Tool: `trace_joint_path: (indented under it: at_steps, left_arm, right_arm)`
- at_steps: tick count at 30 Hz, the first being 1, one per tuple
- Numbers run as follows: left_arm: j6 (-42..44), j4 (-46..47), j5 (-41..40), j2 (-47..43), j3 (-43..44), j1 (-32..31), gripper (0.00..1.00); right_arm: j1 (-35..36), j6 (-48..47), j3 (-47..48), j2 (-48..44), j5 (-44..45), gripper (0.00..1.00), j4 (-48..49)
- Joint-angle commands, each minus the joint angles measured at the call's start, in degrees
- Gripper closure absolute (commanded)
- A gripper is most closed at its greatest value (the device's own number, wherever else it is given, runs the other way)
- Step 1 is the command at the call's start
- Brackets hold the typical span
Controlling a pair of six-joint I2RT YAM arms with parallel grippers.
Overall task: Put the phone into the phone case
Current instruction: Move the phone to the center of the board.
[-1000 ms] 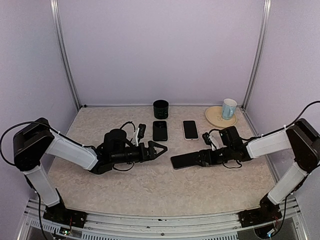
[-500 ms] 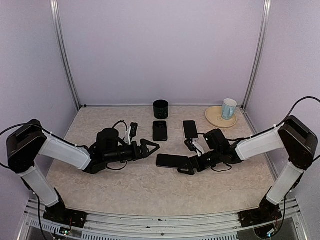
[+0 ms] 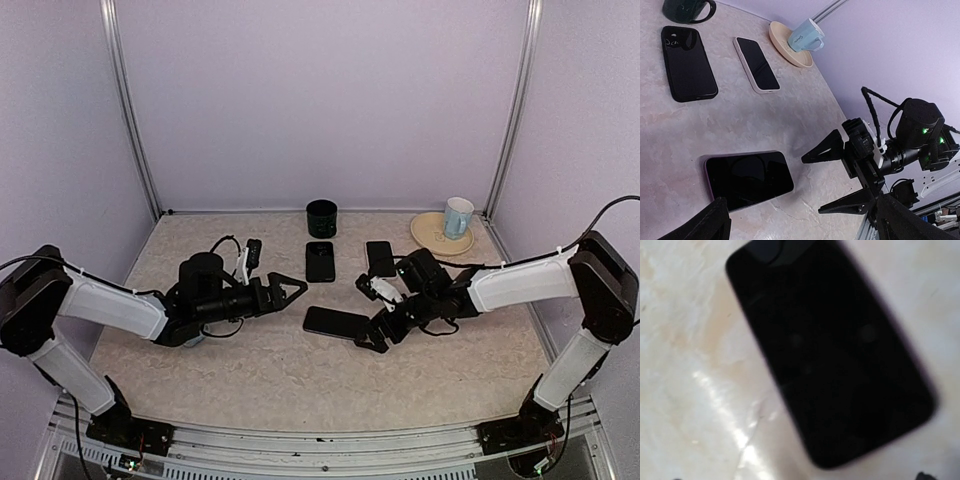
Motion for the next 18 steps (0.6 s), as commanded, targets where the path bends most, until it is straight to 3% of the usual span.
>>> trace_joint_path:
  at_steps: [1,8,18]
  left_arm:
    - [1.67,-1.2,-0.93,-2.2,-1.2,0.55,0.01]
    - [1.54,-1.42,-1.25,-3.31,-2.02,0.58,0.01]
    - [2.08,-3.51,-2.73,-6.67,-3.47,0.52,0.01]
  right_arm:
    - [0.32,-10.82,1.32,-2.83,6.89,0.0,-2.01]
    - [0.24,-20.54,4.78,-0.83,7.34,0.0,0.81]
    - [0.24,-30.78,14.02,11.86,-1.97,0.0,-0.85]
